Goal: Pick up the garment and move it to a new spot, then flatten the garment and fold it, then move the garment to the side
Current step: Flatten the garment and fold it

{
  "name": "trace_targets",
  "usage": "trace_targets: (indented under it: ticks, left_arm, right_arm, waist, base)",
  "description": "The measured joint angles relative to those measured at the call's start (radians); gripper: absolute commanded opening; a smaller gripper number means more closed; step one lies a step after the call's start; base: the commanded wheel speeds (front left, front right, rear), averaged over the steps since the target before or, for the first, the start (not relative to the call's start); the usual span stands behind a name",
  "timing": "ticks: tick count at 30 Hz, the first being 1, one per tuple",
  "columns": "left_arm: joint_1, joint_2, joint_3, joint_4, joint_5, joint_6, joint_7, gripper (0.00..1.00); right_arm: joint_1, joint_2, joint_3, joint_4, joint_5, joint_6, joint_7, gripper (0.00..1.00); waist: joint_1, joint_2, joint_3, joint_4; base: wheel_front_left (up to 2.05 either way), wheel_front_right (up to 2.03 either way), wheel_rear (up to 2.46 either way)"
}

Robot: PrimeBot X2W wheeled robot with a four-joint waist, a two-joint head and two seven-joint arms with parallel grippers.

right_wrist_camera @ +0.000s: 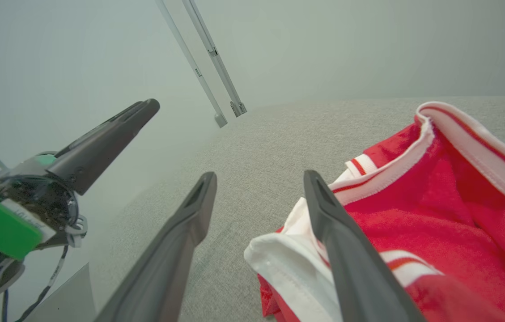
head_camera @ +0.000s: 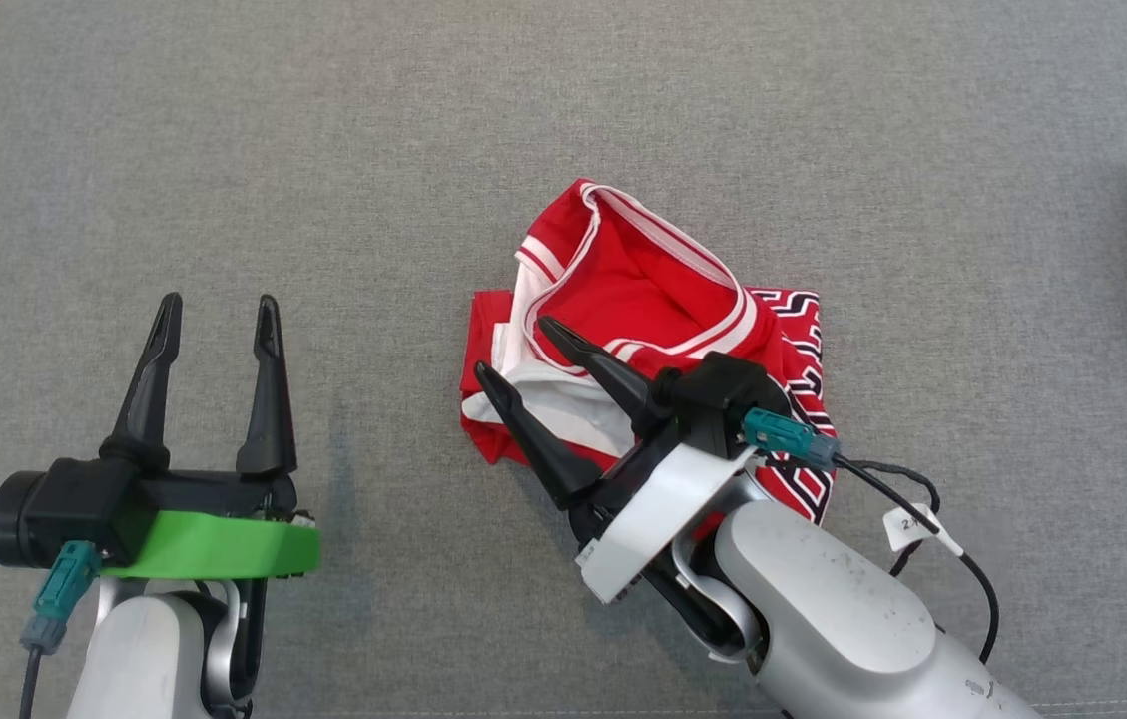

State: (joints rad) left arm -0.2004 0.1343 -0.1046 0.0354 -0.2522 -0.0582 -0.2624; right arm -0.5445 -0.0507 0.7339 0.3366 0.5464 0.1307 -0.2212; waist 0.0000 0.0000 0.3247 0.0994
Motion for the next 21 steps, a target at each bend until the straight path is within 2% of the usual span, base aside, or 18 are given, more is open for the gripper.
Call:
trace_targets:
  ticks: [4,10,21]
  left_arm:
    - [0.0,0.0,0.006,0.0,0.007,0.0,0.0,1.0]
    - [0.006,-0.001,0.019,-0.001,0.01,0.0,0.0,1.0]
    - [0.027,0.005,0.036,-0.006,0.019,0.006,0.0,1.0]
  right_arm:
    - [-0.009,-0.001,-0.006,-0.076,-0.031,0.0,-0.02,1.0]
    - [0.036,-0.031,-0.137,-0.224,-0.093,0.0,-0.035,1.0]
    - [0.256,-0.102,-0.565,-0.359,-0.213,0.0,0.012,1.0]
  waist:
    - [0.0,0.0,-0.007,-0.012]
    - [0.0,0.0,-0.021,-0.029]
    - [0.0001,0.0,-0.044,-0.053]
  base:
    - [0.0,0.0,0.0]
    - [0.0,0.0,0.0]
    - [0.0,0.0,0.0]
